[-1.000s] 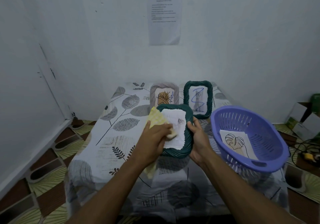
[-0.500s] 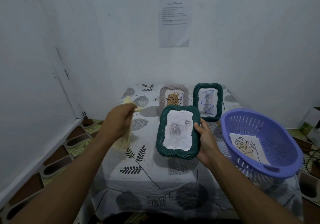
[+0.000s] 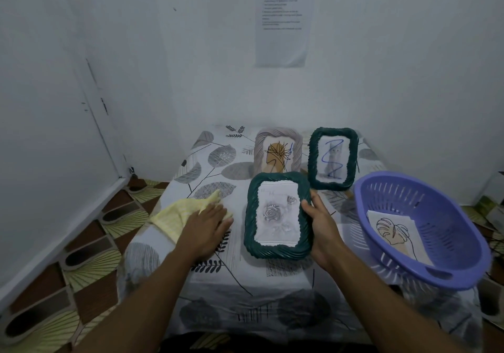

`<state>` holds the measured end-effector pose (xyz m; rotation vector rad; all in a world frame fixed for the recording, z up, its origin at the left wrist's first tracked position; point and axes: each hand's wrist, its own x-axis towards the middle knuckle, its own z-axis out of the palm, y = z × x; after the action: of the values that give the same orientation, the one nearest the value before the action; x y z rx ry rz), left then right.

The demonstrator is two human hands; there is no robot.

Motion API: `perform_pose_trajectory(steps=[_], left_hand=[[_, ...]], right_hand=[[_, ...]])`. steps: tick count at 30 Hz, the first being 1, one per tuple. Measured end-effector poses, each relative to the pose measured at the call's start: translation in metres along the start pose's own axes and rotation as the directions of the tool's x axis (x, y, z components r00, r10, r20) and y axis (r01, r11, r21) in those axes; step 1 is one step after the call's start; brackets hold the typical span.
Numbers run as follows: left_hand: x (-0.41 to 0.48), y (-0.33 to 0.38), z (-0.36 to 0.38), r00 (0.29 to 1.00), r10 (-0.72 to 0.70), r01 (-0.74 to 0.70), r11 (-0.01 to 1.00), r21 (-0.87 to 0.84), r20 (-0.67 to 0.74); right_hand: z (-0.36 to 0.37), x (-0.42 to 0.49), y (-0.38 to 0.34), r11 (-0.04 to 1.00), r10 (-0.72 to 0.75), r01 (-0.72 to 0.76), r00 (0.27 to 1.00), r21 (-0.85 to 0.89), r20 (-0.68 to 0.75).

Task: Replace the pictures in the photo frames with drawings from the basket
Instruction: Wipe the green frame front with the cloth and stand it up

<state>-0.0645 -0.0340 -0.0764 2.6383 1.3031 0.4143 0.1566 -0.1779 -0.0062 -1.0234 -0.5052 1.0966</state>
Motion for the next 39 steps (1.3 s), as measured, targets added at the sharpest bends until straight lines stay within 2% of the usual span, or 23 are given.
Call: perform_pose_trajectory(steps=[2,5,8,10,11,12,14,15,16,21,23,25,29,36,39], left_hand=[[-0.002,-0.001,0.002,1.0,0.003,-0.003,1.0,0.008,-0.031],[-0.008,-0.005,0.001,1.0,-0.002,0.002,1.0,0.025,-0.003],[-0.015,0.003,-0.014,1.0,-0.016,0.016,1.0,-0.024,-0.025],[-0.016,0.02,-0.032,0.99,0.011,-0.035,0.985,-0.168,-0.14],[-0.014,0.03,-0.042,0.984,-0.006,-0.05,0.948,-0.314,-0.176],[-0.011,0.04,-0.052,0.989,-0.06,-0.015,0.865,-0.501,-0.134],[-0.001,0.056,-0.065,0.982,-0.157,0.175,0.572,-0.802,0.102],[0.005,0.059,-0.067,0.967,-0.185,0.243,0.44,-0.865,0.177],[0.01,0.061,-0.068,0.958,-0.203,0.263,0.353,-0.898,0.201],[0.033,0.053,-0.076,0.962,-0.194,0.218,0.115,-0.969,0.193],[0.041,0.043,-0.082,0.959,-0.209,0.208,0.059,-0.976,0.192],[0.052,0.028,-0.087,0.957,-0.24,0.174,0.032,-0.984,0.161],[0.074,-0.002,-0.095,0.946,-0.304,0.132,0.039,-0.99,0.114],[0.124,-0.05,-0.081,0.892,-0.426,0.176,0.016,-0.984,0.152],[0.145,-0.064,-0.066,0.888,-0.425,0.198,0.008,-0.98,0.176]], right_hand=[[0.001,0.001,0.002,1.0,-0.006,0.005,1.0,-0.023,-0.008],[0.0,0.004,0.003,0.998,-0.01,0.009,1.0,-0.065,-0.019],[0.002,0.007,0.005,0.996,-0.003,0.002,1.0,-0.086,-0.011],[0.007,0.009,0.007,0.997,0.014,-0.013,1.0,-0.074,0.012],[0.011,0.011,0.007,0.998,0.02,-0.018,0.999,-0.066,0.033],[0.016,0.013,0.008,0.998,0.021,-0.018,0.998,-0.058,0.052],[0.025,0.018,0.008,0.998,0.006,-0.001,0.997,-0.058,0.075],[0.029,0.022,0.008,0.998,-0.006,0.011,0.997,-0.066,0.075],[0.033,0.025,0.007,0.997,-0.017,0.023,0.997,-0.077,0.073],[0.049,0.048,0.002,0.993,-0.027,0.044,0.989,-0.109,0.146],[0.059,0.059,-0.001,0.993,-0.032,0.054,0.98,-0.109,0.194],[0.073,0.072,-0.003,0.99,-0.035,0.066,0.971,-0.124,0.235],[0.103,0.103,0.004,0.98,-0.044,0.088,0.97,-0.178,0.239],[0.131,0.168,0.033,0.97,-0.082,0.128,0.973,-0.208,0.217],[0.132,0.194,0.047,0.976,-0.093,0.131,0.972,-0.174,0.215]])
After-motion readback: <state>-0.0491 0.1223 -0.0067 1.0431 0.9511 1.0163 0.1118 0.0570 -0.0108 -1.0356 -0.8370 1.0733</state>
